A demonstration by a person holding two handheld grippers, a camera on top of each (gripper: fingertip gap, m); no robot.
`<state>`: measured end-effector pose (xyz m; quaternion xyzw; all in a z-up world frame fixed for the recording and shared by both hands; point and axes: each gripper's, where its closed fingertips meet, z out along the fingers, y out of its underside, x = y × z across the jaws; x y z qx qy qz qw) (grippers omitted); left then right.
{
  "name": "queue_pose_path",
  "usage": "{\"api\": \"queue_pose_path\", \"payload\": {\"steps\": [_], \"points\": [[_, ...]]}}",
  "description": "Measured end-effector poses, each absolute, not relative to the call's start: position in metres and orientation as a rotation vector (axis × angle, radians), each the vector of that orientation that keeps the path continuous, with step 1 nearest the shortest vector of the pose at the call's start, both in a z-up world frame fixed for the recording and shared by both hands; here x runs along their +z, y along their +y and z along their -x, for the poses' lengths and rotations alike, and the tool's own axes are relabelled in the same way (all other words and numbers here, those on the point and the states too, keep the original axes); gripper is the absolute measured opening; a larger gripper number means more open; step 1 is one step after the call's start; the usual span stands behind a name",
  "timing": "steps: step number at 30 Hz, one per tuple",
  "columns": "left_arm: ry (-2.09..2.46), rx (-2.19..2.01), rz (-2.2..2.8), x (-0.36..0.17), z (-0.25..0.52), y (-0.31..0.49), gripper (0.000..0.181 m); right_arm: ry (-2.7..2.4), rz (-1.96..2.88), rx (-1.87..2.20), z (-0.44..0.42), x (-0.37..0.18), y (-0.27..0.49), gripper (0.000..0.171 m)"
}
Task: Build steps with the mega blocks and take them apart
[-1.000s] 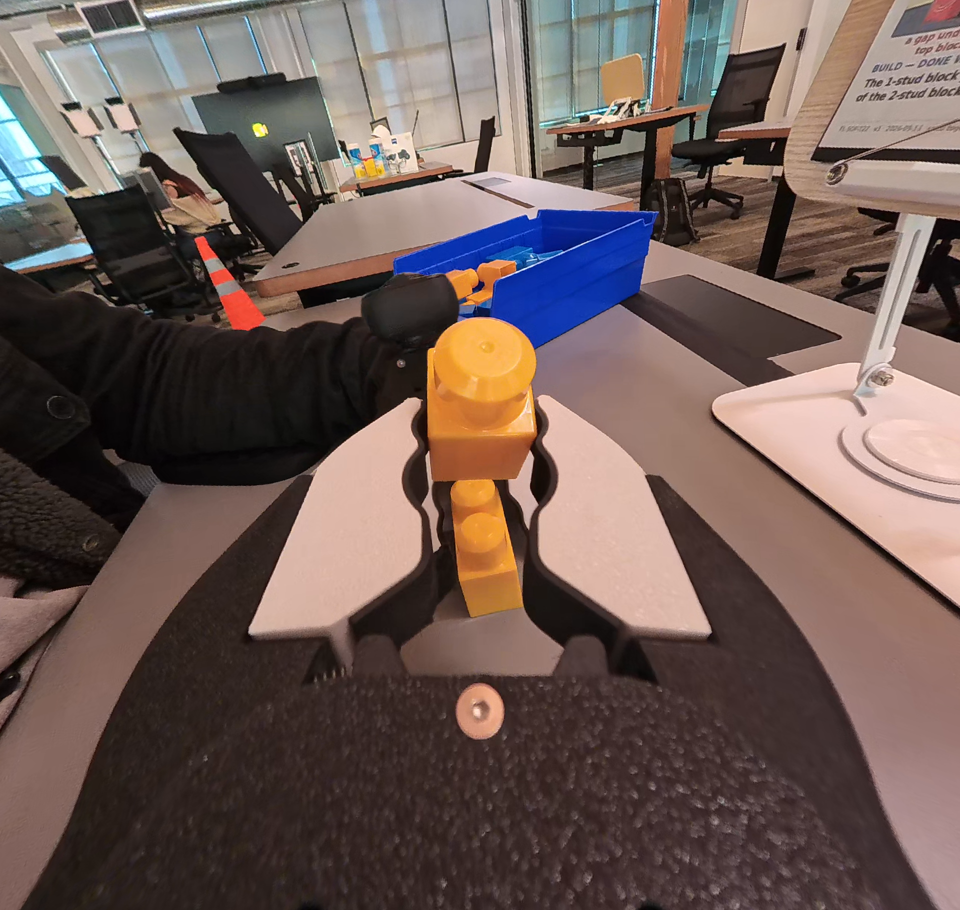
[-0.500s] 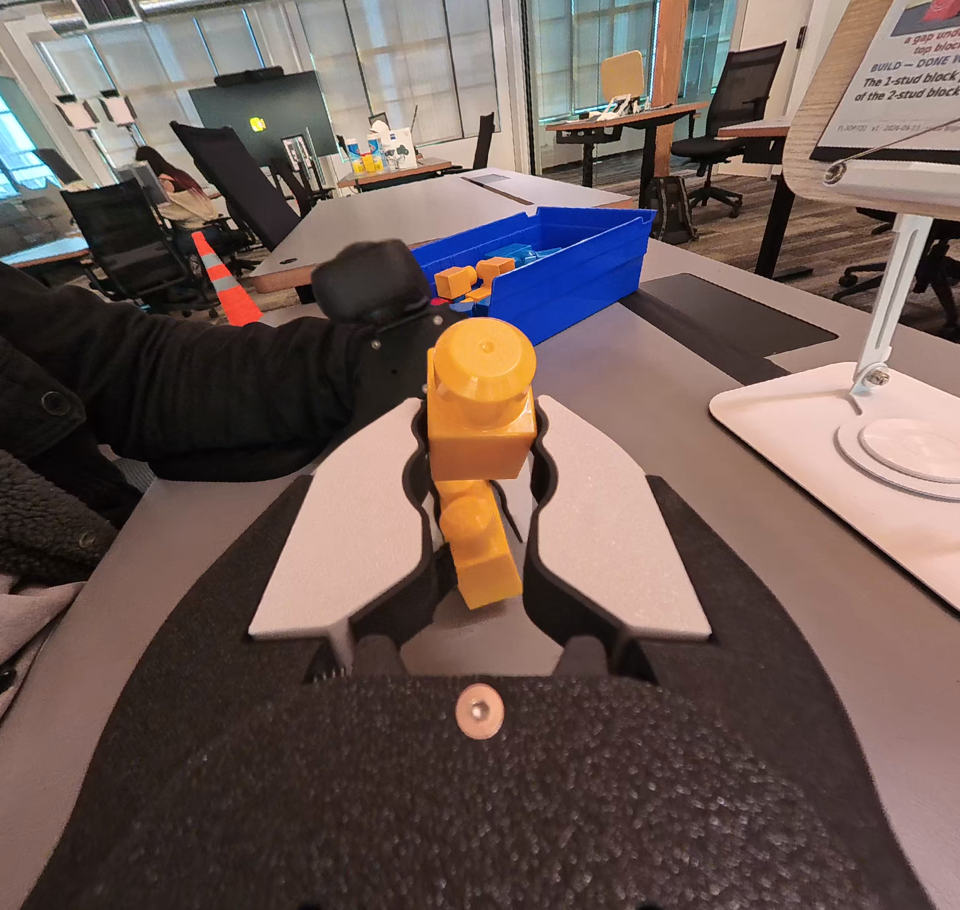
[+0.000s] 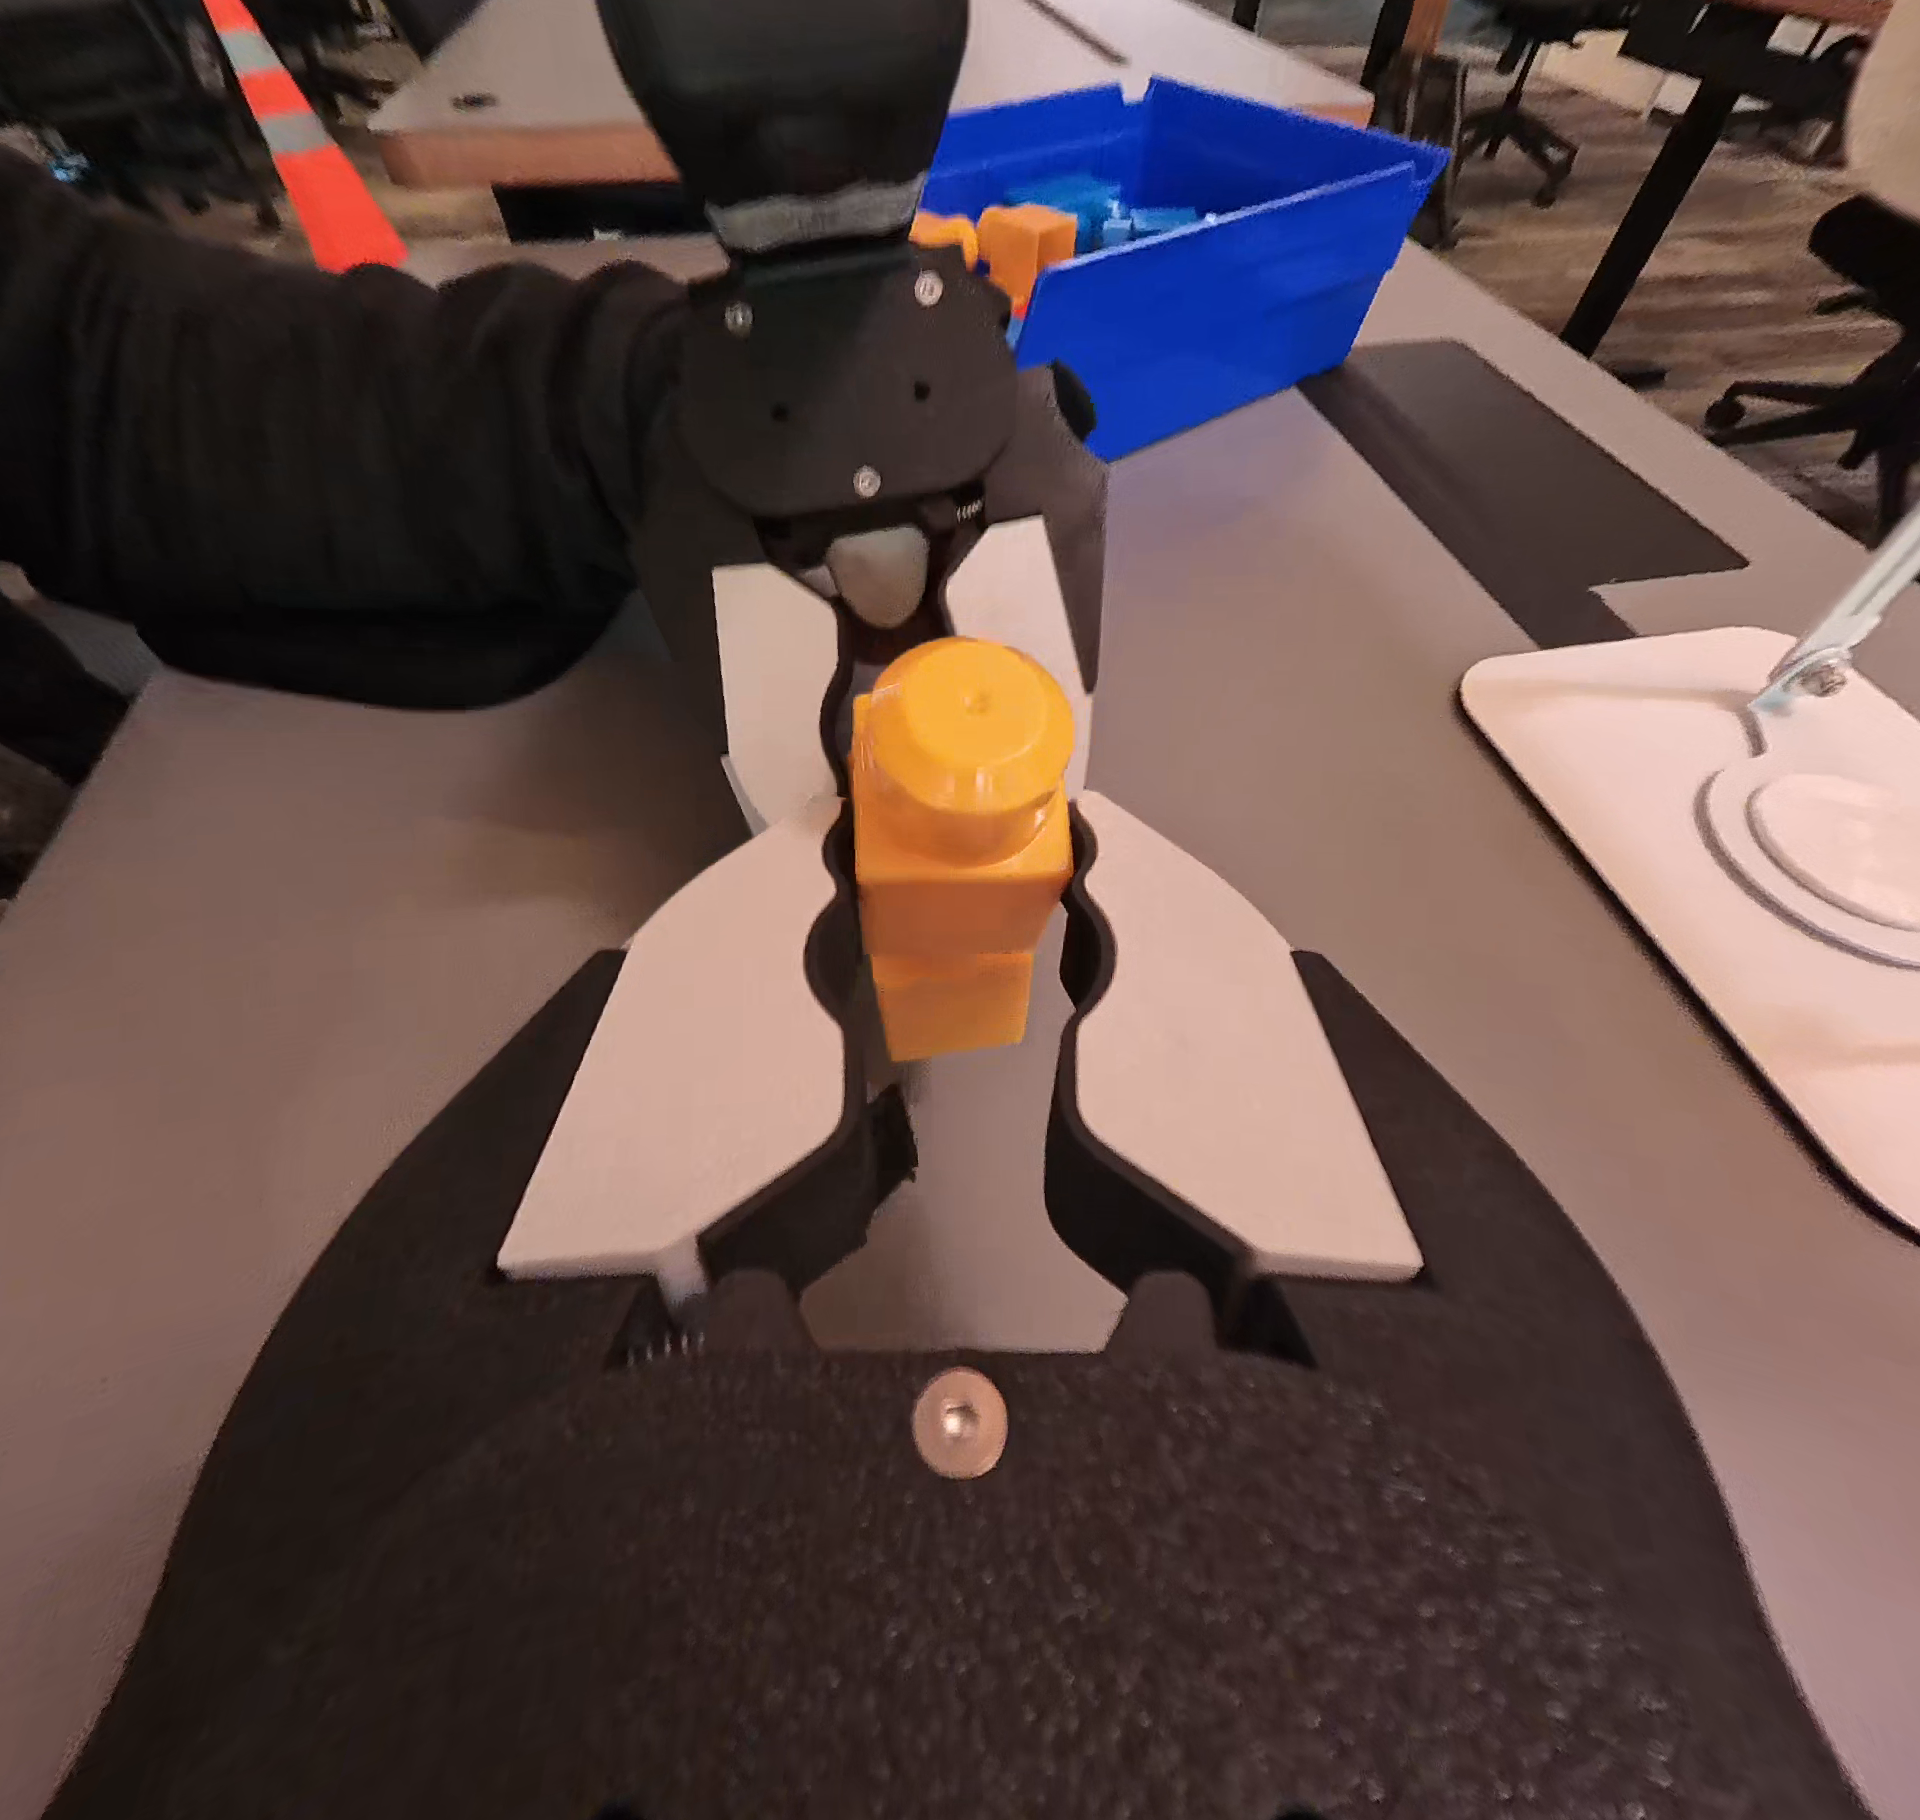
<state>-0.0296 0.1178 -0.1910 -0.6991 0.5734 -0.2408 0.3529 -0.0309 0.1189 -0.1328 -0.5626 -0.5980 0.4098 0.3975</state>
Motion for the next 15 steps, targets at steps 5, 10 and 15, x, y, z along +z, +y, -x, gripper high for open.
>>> {"api": "queue_pose_path", "payload": {"steps": [5,10,15], "points": [[1.429,-0.688,1.767,-0.178,0.030,0.118,0.042,-1.513,1.423,1.045,0.032,-0.137,0.120,0.036],[1.389,-0.725,1.716,-0.164,0.030,0.118,0.042,-1.503,1.414,1.048,0.032,-0.135,0.120,0.036],[1.384,-0.734,1.684,-0.159,0.028,0.116,0.042,-1.557,1.431,0.994,0.032,-0.144,0.119,0.037]]}}
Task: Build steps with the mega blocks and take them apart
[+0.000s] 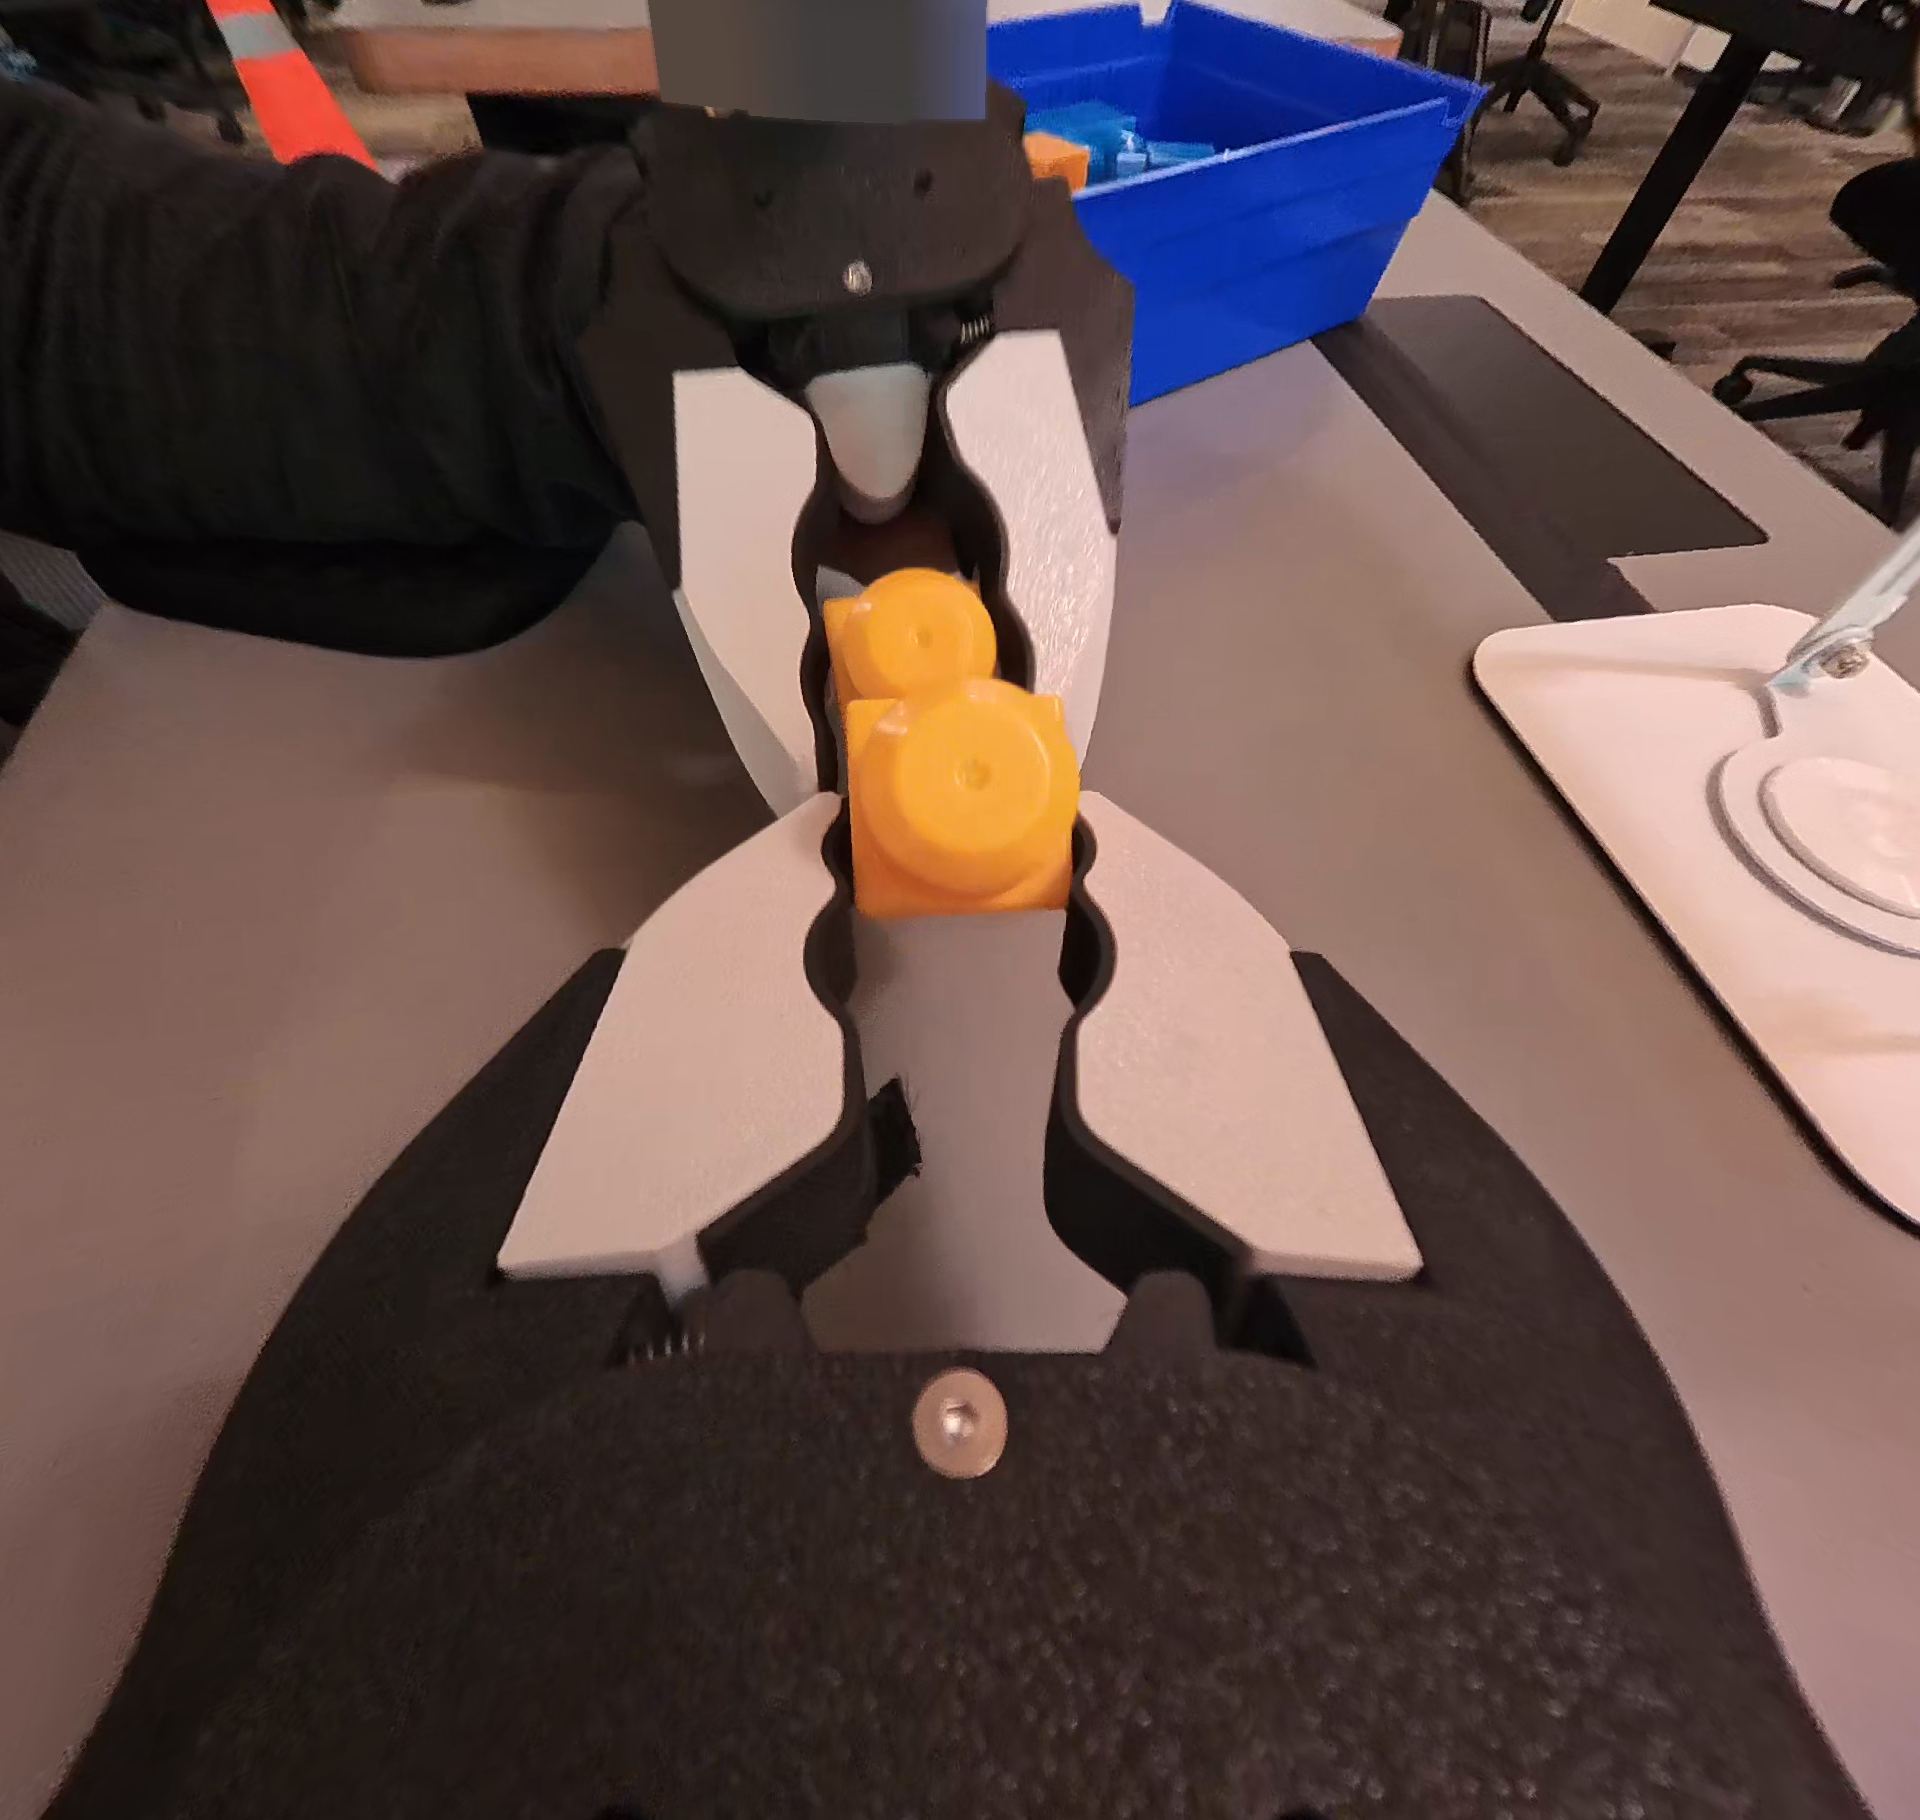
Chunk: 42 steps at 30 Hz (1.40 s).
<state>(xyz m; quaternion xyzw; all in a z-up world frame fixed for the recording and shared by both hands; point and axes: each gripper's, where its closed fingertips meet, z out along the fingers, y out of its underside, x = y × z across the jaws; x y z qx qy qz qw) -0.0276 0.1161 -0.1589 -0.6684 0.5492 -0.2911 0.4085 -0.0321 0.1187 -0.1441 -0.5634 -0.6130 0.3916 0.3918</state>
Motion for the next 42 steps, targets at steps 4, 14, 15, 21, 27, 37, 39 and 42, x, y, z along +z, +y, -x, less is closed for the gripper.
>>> {"api": "queue_pose_path", "payload": {"steps": [4,14,15,21,27,37,39,42], "points": [[1.386,-0.734,1.676,-0.157,0.028,0.115,0.042,-1.564,1.436,1.002,0.033,-0.147,0.118,0.036],[1.364,-0.759,1.628,-0.148,0.026,0.114,0.042,-1.552,1.401,1.013,0.033,-0.141,0.116,0.036],[1.363,-0.757,1.624,-0.147,0.026,0.114,0.042,-1.552,1.398,1.011,0.033,-0.141,0.116,0.036],[1.353,-0.747,1.595,-0.141,0.025,0.114,0.043,-1.527,1.359,1.022,0.033,-0.134,0.116,0.037],[1.354,-0.708,1.574,-0.137,0.023,0.115,0.042,-1.512,1.324,1.019,0.032,-0.129,0.116,0.037],[1.422,-0.610,1.629,-0.157,0.023,0.118,0.042,-1.564,1.345,0.979,0.028,-0.135,0.117,0.036],[1.441,-0.604,1.649,-0.164,0.024,0.117,0.042,-1.580,1.362,0.978,0.028,-0.139,0.117,0.036],[1.464,-0.591,1.677,-0.174,0.024,0.117,0.042,-1.604,1.388,0.964,0.027,-0.145,0.117,0.036]]}}
